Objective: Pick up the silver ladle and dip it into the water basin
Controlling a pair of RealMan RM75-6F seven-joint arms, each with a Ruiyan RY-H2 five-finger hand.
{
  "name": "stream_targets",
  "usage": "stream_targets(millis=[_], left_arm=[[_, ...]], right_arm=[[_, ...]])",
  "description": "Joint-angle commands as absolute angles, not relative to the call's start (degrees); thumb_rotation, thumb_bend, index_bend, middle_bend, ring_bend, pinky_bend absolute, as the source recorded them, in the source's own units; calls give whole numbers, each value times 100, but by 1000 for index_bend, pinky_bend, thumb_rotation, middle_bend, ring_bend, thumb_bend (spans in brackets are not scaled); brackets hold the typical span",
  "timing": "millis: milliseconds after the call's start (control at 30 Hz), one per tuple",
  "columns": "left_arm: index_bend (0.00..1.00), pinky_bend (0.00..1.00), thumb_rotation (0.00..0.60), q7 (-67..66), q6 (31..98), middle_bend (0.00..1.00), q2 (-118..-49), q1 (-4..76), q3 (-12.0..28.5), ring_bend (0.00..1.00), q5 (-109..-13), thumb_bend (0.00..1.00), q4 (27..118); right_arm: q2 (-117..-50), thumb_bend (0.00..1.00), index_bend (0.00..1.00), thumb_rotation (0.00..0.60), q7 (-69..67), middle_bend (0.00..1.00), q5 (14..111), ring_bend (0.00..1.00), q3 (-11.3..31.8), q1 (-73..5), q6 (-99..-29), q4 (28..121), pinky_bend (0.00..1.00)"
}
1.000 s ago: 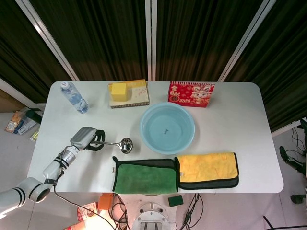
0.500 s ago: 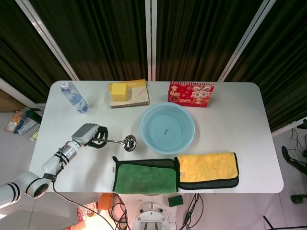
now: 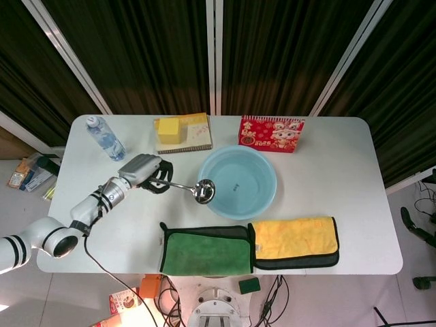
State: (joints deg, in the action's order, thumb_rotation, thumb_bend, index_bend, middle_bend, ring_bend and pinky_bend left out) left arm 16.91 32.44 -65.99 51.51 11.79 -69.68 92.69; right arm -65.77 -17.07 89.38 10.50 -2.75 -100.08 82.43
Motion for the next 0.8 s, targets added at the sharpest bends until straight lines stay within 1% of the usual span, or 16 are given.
stream_targets(millis=[33, 100, 200, 300, 333, 433, 567, 667, 800], left_arm=[[818, 884, 600, 1215, 2662, 825, -6610, 5793, 1368, 833, -6295, 372, 9294], [819, 884, 600, 1003, 2451, 825, -6726, 6127, 1352, 833, -5897, 373, 9190], [819, 884, 600, 708, 2226, 826, -6906, 6643, 1222, 834, -5266, 373, 8914], [819, 885, 600, 297, 2232, 826, -7093, 7157, 907, 834, -4644, 372, 8594], [819, 885, 600, 69, 2314, 825, -7172, 7360, 723, 834, -4397, 373, 8482], [819, 884, 600, -383, 2636, 826, -7369, 7730, 363, 835, -3783, 374, 8366], [824, 884, 600, -1105, 3314, 826, -7677, 8080, -81, 835, -2995, 372, 8360], [827, 885, 600, -1653, 3745, 827, -7900, 8238, -326, 837, -2568, 373, 8355], [830, 885, 600, -2207, 4099, 830, -8109, 8358, -467, 842, -2180, 373, 8352]], right_arm=[[-6577, 291, 0, 600, -1712, 0, 8938, 0, 1050, -281, -9999, 8247, 0], [-6575, 291, 0, 600, -1730, 0, 8920, 0, 1051, -281, -9984, 8236, 0], [-6568, 290, 0, 600, -1801, 0, 8875, 0, 1061, -268, -9976, 8192, 0], [-6574, 291, 0, 600, -1909, 0, 8828, 0, 1069, -241, -9985, 8123, 0], [-6580, 292, 0, 600, -1953, 0, 8808, 0, 1069, -231, -9983, 8090, 0], [-6598, 292, 0, 600, -2066, 0, 8779, 0, 1065, -212, -9978, 8006, 0], [-6624, 292, 0, 600, -2202, 0, 8760, 0, 1055, -194, -9970, 7872, 0], [-6630, 292, 0, 600, -2274, 0, 8745, 0, 1064, -185, -9978, 7814, 0], [-6658, 292, 0, 600, -2360, 0, 8765, 0, 1054, -176, -9997, 7742, 0]])
